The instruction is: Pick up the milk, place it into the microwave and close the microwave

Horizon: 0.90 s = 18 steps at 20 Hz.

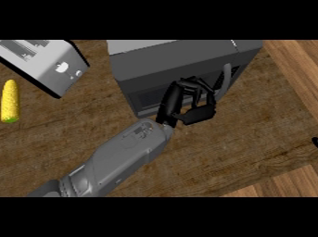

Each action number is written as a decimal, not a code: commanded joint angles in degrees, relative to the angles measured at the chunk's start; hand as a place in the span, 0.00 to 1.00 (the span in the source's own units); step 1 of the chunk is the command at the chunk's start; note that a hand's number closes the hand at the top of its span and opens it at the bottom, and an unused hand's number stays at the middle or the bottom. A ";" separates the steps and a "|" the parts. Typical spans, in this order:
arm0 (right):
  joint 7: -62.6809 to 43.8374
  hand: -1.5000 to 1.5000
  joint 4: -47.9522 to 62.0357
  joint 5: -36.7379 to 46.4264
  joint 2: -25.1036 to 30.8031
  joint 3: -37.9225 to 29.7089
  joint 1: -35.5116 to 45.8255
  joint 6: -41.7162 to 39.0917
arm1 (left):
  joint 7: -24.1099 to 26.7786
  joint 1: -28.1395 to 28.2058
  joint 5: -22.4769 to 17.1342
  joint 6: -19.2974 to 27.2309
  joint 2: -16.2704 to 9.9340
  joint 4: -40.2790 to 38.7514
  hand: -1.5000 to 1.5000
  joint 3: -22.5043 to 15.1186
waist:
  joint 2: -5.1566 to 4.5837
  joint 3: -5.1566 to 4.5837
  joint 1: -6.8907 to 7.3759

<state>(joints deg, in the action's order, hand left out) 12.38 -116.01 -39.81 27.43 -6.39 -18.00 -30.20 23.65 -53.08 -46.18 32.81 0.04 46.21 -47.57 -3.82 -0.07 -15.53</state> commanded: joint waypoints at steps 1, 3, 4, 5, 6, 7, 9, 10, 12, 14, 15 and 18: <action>-0.43 0.00 -0.43 -1.02 0.72 0.20 0.03 -1.01 | 1.91 -2.42 -1.66 1.16 -0.04 -6.08 1.00 3.41 | -0.93 -0.04 -0.40; -0.76 0.00 -0.68 -1.18 1.30 0.63 1.08 -1.57 | 3.28 -2.79 -2.46 1.54 -0.04 -5.54 1.00 3.62 | -1.13 -0.08 0.19; -0.73 0.00 -0.94 -1.69 1.29 0.62 1.08 -1.68 | 3.63 -2.82 -2.89 1.64 -0.04 -5.51 1.00 3.55 | -1.17 -0.09 -0.24; -0.89 0.00 -2.19 -1.94 1.33 0.78 0.84 -1.61 | 3.39 -3.14 -3.44 1.49 -0.04 -6.10 1.00 4.04 | -0.90 -0.16 -0.38; -1.00 0.00 -1.99 -2.51 1.92 0.37 1.14 -2.03 | 4.17 -2.73 -3.36 2.22 -0.04 -6.13 1.00 3.28 | -1.01 -0.11 -0.60; -1.09 0.00 -2.18 -2.89 1.84 0.34 1.12 -1.81 | 4.40 -3.18 -3.64 2.25 -0.04 -6.11 1.00 3.23 | -0.99 -0.10 -0.85; -1.48 0.00 -2.31 -3.16 2.35 0.76 0.43 -2.67 | 5.29 -2.96 -4.33 2.08 -0.04 -6.40 1.00 3.65 | -1.26 -0.10 -1.13; -1.59 0.00 -2.47 -3.48 2.30 1.02 1.18 -2.49 | 5.70 -3.31 -4.44 1.84 -0.04 -6.33 1.00 3.33 | -1.33 -0.11 -0.56; -1.65 0.00 -3.16 -3.89 2.64 0.99 1.00 -2.94 | 6.14 -3.65 -4.99 2.57 -0.04 -6.39 1.00 3.26 | -1.14 -0.07 -1.42; -1.80 0.00 -3.11 -4.13 2.68 1.36 0.77 -3.25 | 6.50 -3.74 -5.58 2.91 -0.04 -6.47 1.00 3.26 | -1.42 0.00 -1.81; -2.09 0.00 -2.75 -4.53 3.37 0.91 1.48 -3.37 | 7.26 -2.83 -5.98 2.71 -0.04 -6.28 1.00 2.83 | -1.68 -0.06 -1.23; -2.37 0.00 -3.92 -5.12 3.57 1.12 1.20 -3.44 | 8.12 -3.37 -6.13 2.85 -0.04 -7.11 1.00 2.53 | -1.49 -0.06 -1.69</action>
<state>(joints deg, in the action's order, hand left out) 10.40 -119.27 -44.19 30.46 -5.33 -16.91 -33.33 31.99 -52.97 -51.17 35.32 0.04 45.46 -48.56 -4.43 -0.09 -16.74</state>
